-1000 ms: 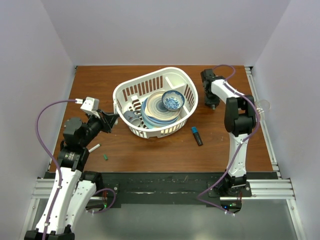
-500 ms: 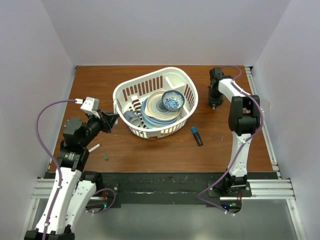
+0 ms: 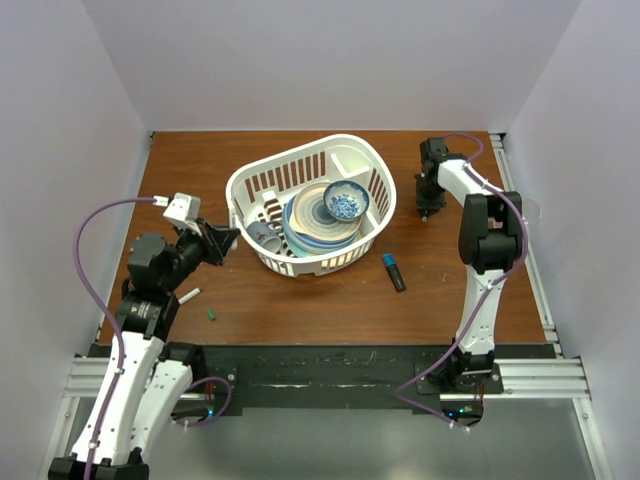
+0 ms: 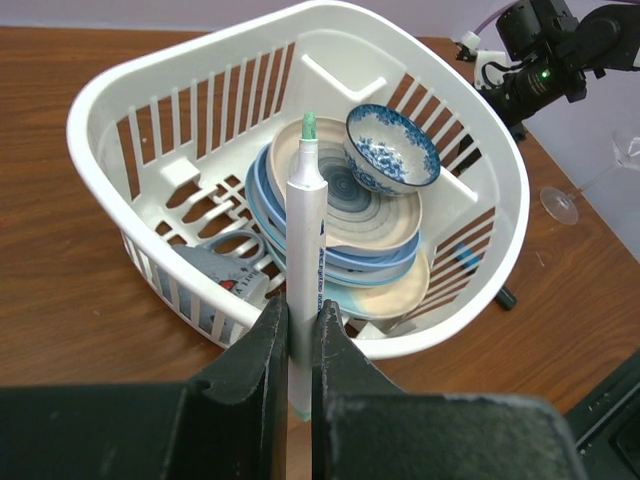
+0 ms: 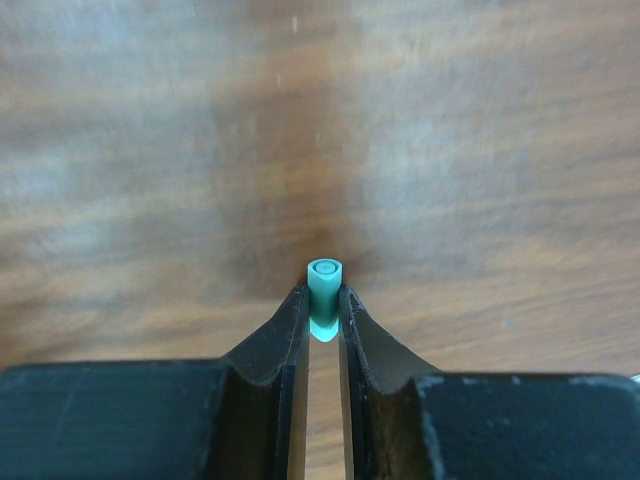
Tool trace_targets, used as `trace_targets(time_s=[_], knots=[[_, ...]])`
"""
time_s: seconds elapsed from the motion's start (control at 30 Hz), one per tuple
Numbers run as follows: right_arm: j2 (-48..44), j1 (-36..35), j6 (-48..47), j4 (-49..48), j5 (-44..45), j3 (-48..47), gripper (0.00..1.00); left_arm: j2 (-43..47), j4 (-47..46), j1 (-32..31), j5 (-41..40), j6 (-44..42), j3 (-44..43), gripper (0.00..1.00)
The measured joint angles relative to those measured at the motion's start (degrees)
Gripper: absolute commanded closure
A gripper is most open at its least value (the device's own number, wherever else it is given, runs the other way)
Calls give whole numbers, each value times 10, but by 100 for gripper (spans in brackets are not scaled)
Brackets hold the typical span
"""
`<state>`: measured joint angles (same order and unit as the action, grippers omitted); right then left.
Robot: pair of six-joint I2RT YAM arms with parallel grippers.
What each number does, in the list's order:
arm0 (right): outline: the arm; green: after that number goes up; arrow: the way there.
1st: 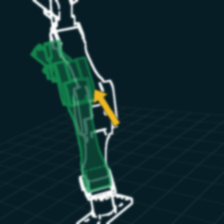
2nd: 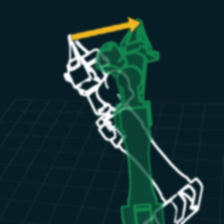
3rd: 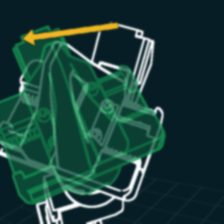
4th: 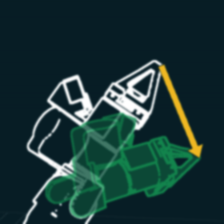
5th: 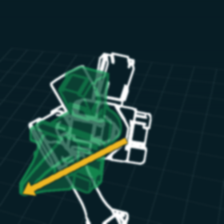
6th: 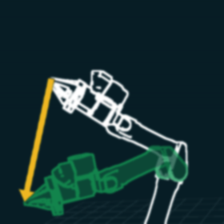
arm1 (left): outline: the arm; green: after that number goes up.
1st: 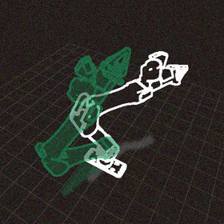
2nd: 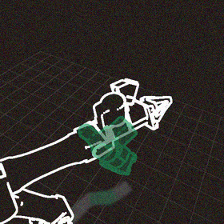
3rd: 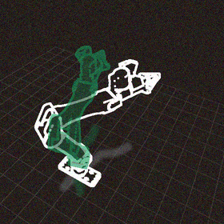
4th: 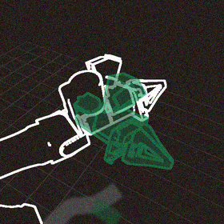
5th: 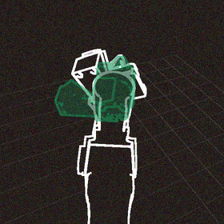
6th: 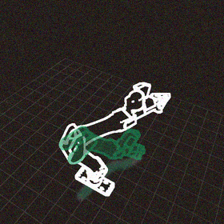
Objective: Insert the pens into the pen caps
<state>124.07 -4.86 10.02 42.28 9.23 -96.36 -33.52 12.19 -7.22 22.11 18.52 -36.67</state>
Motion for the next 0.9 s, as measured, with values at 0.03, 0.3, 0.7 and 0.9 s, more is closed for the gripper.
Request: trace_targets(time_s=[0.03,0.3,0.7,0.9], knots=[[-7,0,0,-3,-2,11,100,-2,3,0,4,2,-2,100],[-58,0,11,-22,-23,89,100,-49,60,0,37,19,-86,100],[-204,0,54,-70,-43,253,100,-146,59,-82,91,45,-137,100],[-259,-3,79,-101,-43,309,100,-173,46,-199,69,66,-145,100]])
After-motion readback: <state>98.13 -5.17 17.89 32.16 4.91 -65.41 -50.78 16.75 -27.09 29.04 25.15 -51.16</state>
